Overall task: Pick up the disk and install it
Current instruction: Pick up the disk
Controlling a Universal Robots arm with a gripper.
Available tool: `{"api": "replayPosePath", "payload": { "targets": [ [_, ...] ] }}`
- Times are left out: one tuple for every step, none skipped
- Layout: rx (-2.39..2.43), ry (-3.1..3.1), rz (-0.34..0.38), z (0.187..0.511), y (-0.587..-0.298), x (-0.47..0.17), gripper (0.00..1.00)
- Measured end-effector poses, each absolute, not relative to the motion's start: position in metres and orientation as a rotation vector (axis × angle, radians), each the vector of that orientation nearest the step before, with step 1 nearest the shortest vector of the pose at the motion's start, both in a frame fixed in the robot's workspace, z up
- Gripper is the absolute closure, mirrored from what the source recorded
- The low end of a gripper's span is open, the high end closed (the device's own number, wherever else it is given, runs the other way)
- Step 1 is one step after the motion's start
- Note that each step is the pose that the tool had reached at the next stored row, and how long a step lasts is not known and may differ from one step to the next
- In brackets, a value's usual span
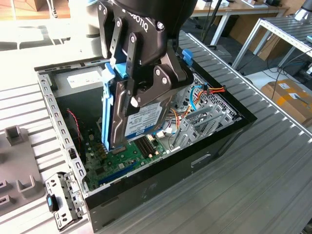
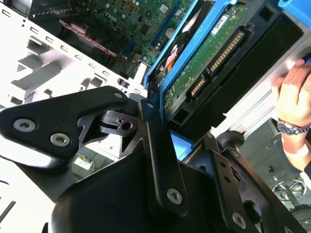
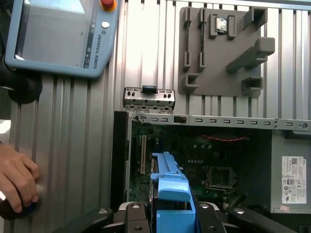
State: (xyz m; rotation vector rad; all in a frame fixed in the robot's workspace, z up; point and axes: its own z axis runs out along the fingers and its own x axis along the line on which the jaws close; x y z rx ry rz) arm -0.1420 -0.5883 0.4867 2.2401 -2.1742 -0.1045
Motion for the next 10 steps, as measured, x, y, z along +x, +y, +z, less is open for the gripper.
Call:
{"api": "replayPosePath", "payload": {
  "targets": [
    [2.24,-2.174,-0.105,0.4868,-0.5887,-0.1415,0.63],
    [2.24,-2.174,-0.105,0.4867,-0.5891,-0.1409,0.63],
    [2.24,-2.174,-0.104,0.4868,-0.5896,-0.1404,0.63],
    [2.24,-2.174,-0.105,0.4867,-0.5901,-0.1397,0.63],
    [2.24,-2.174,-0.105,0.4867,-0.5905,-0.1391,0.63],
    [2.24,-2.174,-0.104,0.4867,-0.5911,-0.1382,0.63],
    [2.24,-2.174,-0.105,0.4867,-0.5917,-0.1374,0.63],
    [2.24,-2.174,-0.104,0.4867,-0.5921,-0.1368,0.63],
    [2.24,-2.174,-0.105,0.4867,-0.5927,-0.136,0.63],
    [2.24,-2.174,-0.105,0.4867,-0.5932,-0.1353,0.63]
  ]
}}
